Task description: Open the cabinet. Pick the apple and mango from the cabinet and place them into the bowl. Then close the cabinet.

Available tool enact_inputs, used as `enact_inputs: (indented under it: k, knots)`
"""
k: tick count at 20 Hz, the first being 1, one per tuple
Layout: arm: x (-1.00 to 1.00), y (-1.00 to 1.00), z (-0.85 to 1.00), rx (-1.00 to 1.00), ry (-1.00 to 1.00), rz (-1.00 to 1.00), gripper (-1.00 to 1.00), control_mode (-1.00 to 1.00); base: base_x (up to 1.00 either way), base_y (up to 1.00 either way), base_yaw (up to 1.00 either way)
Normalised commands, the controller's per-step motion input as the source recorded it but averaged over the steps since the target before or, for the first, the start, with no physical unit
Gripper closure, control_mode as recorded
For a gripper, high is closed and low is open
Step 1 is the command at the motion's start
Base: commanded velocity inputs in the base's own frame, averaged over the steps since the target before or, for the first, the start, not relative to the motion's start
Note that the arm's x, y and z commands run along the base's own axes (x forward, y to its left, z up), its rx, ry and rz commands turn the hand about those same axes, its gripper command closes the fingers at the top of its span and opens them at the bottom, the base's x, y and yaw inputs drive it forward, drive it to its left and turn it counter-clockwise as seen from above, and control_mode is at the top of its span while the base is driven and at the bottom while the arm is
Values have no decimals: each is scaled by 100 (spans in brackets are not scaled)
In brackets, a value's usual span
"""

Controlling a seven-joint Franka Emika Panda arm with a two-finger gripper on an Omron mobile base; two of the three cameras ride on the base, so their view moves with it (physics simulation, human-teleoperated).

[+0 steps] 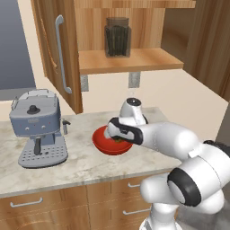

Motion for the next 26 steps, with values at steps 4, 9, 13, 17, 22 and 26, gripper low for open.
enact_inputs:
  k: [4, 9, 13, 17, 22, 26]
  knots:
    - [11, 0, -24, -2, 0, 0, 100, -100, 0, 0, 0]
    - [20, 0, -12, 0, 0, 0, 100, -100, 0, 0, 0]
    - [18, 1, -15, -1, 0, 0, 100, -100, 0, 0, 0]
    - [3, 11, -17, -3, 0, 0, 100, -100, 0, 0, 0]
    - [2, 7, -8, -1, 0, 0, -100, -100, 0, 0, 0]
    - [0, 0, 0, 0, 1, 0, -100, -100, 0, 0, 0]
